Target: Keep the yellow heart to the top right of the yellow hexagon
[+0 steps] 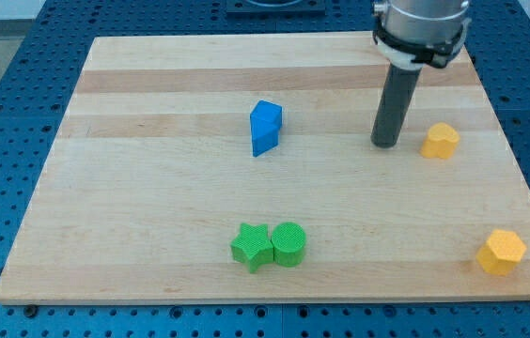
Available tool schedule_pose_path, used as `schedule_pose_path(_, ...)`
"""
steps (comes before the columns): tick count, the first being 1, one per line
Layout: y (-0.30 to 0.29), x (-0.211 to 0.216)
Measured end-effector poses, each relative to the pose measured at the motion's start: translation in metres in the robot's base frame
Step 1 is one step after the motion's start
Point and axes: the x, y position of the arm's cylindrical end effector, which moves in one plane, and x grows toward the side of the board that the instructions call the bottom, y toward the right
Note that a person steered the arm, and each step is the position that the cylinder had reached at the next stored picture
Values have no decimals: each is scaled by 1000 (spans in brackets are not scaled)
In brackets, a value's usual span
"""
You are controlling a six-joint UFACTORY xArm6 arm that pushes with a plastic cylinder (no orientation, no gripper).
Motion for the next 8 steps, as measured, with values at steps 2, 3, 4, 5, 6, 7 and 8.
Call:
schedule_pose_path(2,55,-17)
schedule_pose_path(3,60,-12)
schedule_pose_path(4,58,-2)
schedule_pose_path(5,57,4)
schedule_pose_path(6,57,20)
schedule_pose_path(7,57,38)
schedule_pose_path(8,57,57)
